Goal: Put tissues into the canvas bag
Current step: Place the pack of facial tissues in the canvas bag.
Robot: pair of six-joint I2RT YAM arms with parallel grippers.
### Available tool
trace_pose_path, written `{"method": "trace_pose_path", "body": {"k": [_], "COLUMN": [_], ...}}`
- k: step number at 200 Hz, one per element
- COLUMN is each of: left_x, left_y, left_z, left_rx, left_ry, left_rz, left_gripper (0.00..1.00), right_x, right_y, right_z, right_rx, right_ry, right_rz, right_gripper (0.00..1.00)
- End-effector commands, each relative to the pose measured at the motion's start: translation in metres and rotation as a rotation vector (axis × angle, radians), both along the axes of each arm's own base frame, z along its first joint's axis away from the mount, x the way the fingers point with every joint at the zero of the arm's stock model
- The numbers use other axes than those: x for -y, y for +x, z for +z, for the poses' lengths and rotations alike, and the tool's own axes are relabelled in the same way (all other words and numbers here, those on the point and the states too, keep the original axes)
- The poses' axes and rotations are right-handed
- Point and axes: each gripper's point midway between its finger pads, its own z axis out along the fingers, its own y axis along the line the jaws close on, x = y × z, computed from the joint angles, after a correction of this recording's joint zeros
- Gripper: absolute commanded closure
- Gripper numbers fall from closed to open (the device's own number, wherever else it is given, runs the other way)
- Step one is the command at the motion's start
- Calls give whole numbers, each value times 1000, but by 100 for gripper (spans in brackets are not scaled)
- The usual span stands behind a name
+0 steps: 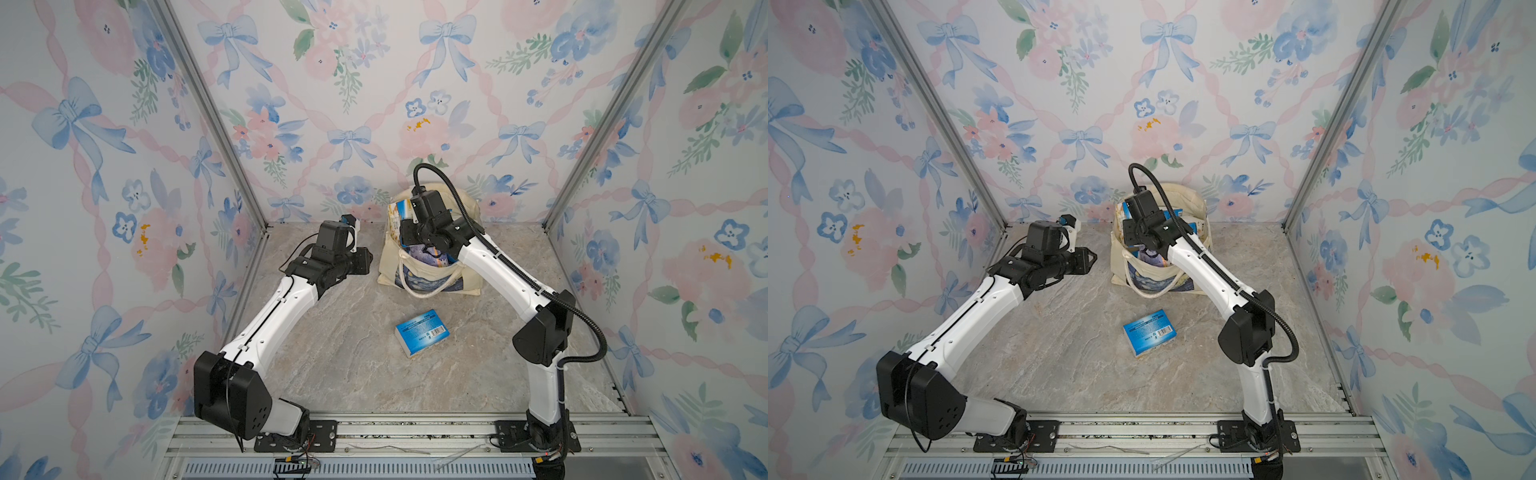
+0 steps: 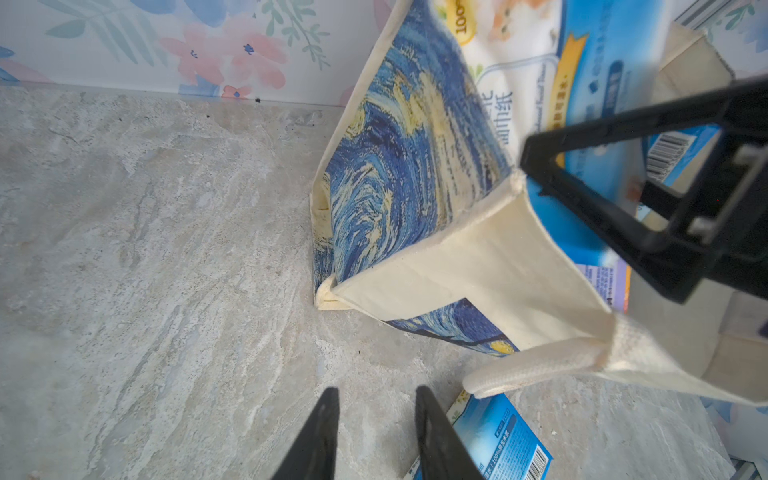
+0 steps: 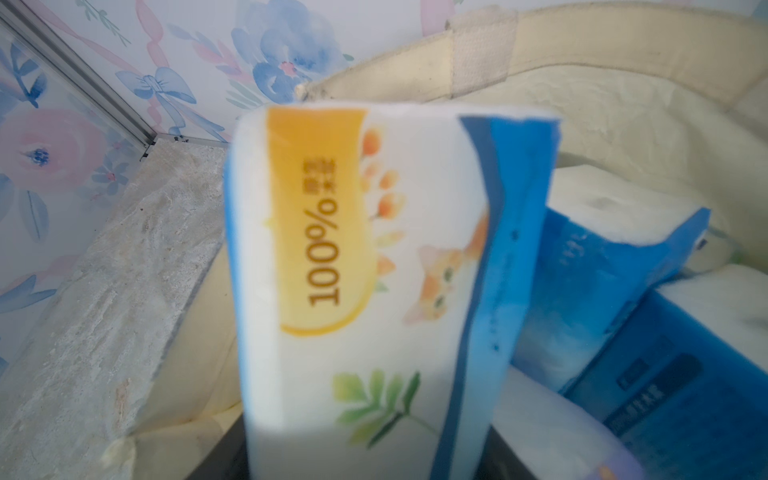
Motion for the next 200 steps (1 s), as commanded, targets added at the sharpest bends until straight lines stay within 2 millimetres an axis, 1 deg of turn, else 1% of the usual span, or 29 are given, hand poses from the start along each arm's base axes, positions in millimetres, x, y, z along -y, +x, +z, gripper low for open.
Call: {"method": "trace_pose_path", "body": {"k": [1,19,40,58,66,102,107,111,117,146,170,185,200], "left_x": [1,3,8,10,10,11,11,11,11,9,11,13,15], "left_y": [13,19,23,25,25,23,23,22,22,22,22,23,22], "left_z": [7,11,9,6,4,5,5,5,6,3,2,0,0], "left_rx": [39,51,48,40,37,40,41,43,44,43,39,36,35], "left_ry": [-6,-11,-18,-16,-14,-8,-8,-7,-6,5,3,3,4], "left_rz": [6,5,-4,-8,-8,-11,-11,-12,-13,-7,-12,-15,-18], "left_gripper": [66,66,67,67,68,68,68,68,68,67,67,68,67], "right_x": [24,33,43,48,48,35,33,32,30,23,17,7,-9], "right_y": [-13,-15,-16,-13,-11,2,3,5,6,10,13,14,13], "right_z": [17,20,24,22,18,-1,0,-5,-7,-22,-28,-34,-40], "right_rx": [14,11,23,20,11,-40,-40,-52,-58,-91,-100,-125,-156], "right_ry": [-45,-72,-136,-185,-201,-238,-237,-245,-248,-256,-239,-191,-111], "right_rz": [-53,-80,-115,-140,-142,-125,-124,-121,-121,-106,-94,-60,-5], "right_gripper": [43,43,43,44,43,43,43,42,42,42,42,41,41]}}
